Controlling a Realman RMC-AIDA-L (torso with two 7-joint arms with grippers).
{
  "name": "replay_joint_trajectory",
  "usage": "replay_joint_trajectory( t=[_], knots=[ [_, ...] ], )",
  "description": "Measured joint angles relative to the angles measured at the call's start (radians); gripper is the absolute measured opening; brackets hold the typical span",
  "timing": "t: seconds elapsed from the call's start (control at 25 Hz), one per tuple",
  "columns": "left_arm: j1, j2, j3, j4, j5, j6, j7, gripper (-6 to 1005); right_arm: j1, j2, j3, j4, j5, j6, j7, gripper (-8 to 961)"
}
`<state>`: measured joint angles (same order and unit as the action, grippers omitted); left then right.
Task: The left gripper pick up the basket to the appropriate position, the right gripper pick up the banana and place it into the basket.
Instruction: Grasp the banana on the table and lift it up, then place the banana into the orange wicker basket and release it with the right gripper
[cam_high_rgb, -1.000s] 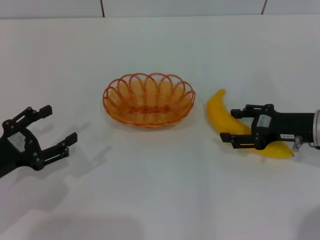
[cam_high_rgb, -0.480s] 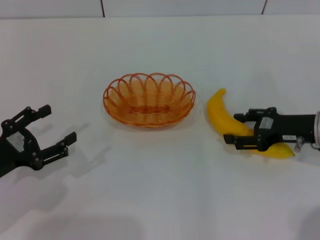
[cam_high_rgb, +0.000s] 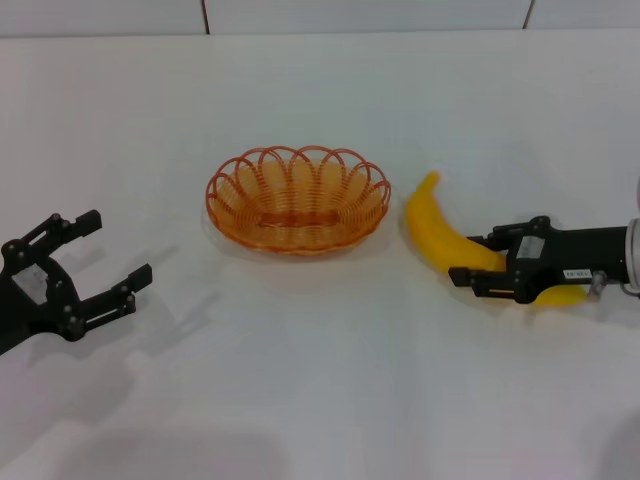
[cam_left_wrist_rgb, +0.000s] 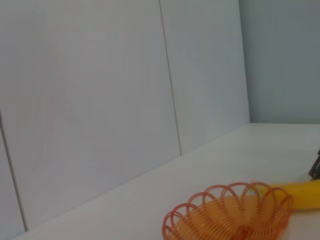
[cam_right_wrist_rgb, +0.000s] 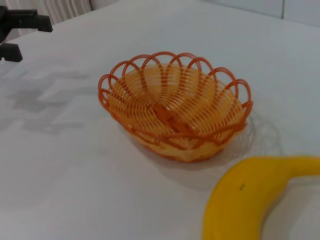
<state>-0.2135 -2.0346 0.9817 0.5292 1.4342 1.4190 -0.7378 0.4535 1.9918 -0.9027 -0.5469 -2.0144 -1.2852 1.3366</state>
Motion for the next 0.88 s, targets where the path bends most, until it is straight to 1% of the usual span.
replay_joint_trajectory(
  t=[0.12, 0.32, 0.4, 0.44, 0.6, 0.68, 0.84, 0.88],
  knots=[
    [0.0, 0.0, 0.0, 0.0, 0.0, 0.0, 0.0, 877, -0.001, 0.004, 0.005, -0.021, 0.023, -0.006, -0.002, 518],
    [-0.002, 0.0, 0.0, 0.0, 0.001, 0.0, 0.0, 877, 0.005, 0.011, -0.003, -0.039, 0.206, -0.013, -0.073, 497],
    [-0.006, 0.0, 0.0, 0.0, 0.003, 0.0, 0.0, 877, 0.022, 0.023, -0.007, -0.04, 0.278, -0.03, -0.132, 492],
    [-0.008, -0.001, 0.0, 0.0, 0.004, 0.0, 0.0, 877, 0.022, 0.023, -0.007, -0.04, 0.278, -0.03, -0.132, 491],
    [-0.016, -0.002, 0.0, -0.001, 0.005, 0.0, 0.0, 876, 0.045, 0.035, -0.017, -0.04, 0.373, -0.047, -0.222, 491],
    [-0.025, -0.002, 0.0, -0.008, 0.005, 0.0, 0.0, 876, 0.064, 0.039, -0.047, -0.04, 0.4, -0.067, -0.258, 498],
    [-0.041, -0.002, 0.001, -0.024, 0.007, 0.0, 0.0, 876, 0.128, 0.043, -0.167, -0.025, 0.417, -0.058, -0.288, 512],
    [-0.066, -0.002, 0.011, -0.046, 0.012, 0.0, 0.001, 876, 0.144, 0.045, -0.202, -0.02, 0.42, -0.042, -0.29, 516]
  ],
)
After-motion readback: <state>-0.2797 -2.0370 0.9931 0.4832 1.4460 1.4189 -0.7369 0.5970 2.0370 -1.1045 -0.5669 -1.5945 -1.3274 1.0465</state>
